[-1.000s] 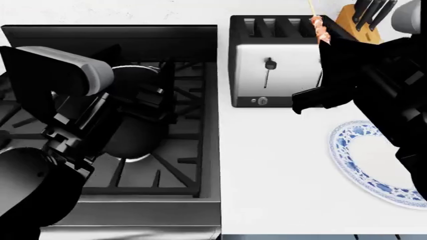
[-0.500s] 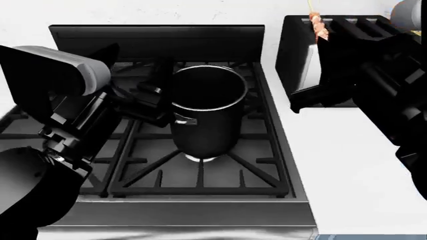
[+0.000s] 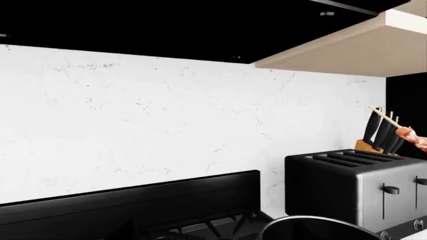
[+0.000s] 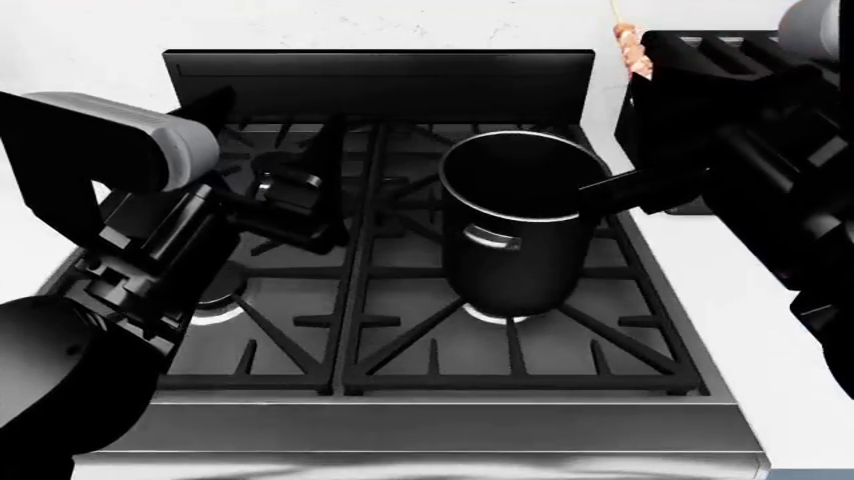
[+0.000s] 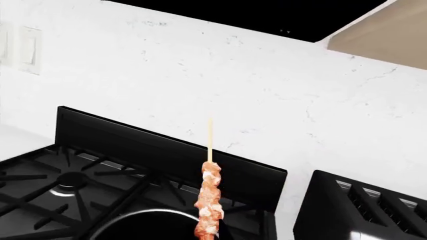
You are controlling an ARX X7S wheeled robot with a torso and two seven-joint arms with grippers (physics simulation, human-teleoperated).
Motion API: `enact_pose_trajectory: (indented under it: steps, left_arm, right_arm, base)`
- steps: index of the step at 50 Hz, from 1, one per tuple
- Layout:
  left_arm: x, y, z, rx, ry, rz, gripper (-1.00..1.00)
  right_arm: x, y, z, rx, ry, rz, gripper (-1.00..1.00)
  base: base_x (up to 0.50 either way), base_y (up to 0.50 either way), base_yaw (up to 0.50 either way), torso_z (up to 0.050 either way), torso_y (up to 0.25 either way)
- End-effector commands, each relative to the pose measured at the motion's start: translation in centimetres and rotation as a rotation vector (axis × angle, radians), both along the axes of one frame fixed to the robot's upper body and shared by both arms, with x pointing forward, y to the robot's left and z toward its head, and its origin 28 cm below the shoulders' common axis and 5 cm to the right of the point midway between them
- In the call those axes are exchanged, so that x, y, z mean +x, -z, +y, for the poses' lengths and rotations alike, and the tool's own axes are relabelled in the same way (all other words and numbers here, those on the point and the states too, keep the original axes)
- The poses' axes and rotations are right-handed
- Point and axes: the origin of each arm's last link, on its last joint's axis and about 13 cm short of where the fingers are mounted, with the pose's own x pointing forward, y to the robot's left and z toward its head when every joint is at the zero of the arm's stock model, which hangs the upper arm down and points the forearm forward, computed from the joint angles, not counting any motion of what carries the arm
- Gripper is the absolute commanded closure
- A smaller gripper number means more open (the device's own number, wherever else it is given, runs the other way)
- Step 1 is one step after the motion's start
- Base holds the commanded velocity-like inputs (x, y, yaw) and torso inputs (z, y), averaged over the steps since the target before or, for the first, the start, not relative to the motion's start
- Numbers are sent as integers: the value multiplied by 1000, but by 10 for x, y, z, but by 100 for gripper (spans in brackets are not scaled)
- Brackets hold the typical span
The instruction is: Frozen meat rests on a plate on the counter. Retrieve the meat and place it in a pot on a burner. Then turn the burner on.
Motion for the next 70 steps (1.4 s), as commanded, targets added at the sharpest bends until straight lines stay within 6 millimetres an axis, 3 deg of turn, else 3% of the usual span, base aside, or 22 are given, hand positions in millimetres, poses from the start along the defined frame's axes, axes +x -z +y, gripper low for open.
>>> enact_pose_trajectory:
  steps: [1,21,32,40,54,70]
  left_arm:
    - [0,2,0,-1,4,4,-100]
    - [8,1,3,-9,-13,4,-100]
    - [10,0,6,-13,-24,1,-100]
    - [12,0,4,-14,-33,-5,-100]
    - [18,1,5,-16,-47,4,-100]
    - [19,2,5,-19,-58,4,-100]
  right_arm:
    - [1,-7,-3,-35,-17,24,100]
    - [35,-99,-7,-322,-249,219,100]
    - [56,-146,-12,-616,-359,443,100]
    - [75,-194,-9,-764,-361,537,100]
    - [117,-195,-9,-863,-369,716,100]
    - [138,-174,-8,-885,-435,829,100]
  base:
    - [0,0,0,0,0]
    - [0,0,0,0,0]
    - [0,0,0,0,0]
    - [0,0,0,0,0]
    - [0,0,0,0,0]
    - [0,0,0,0,0]
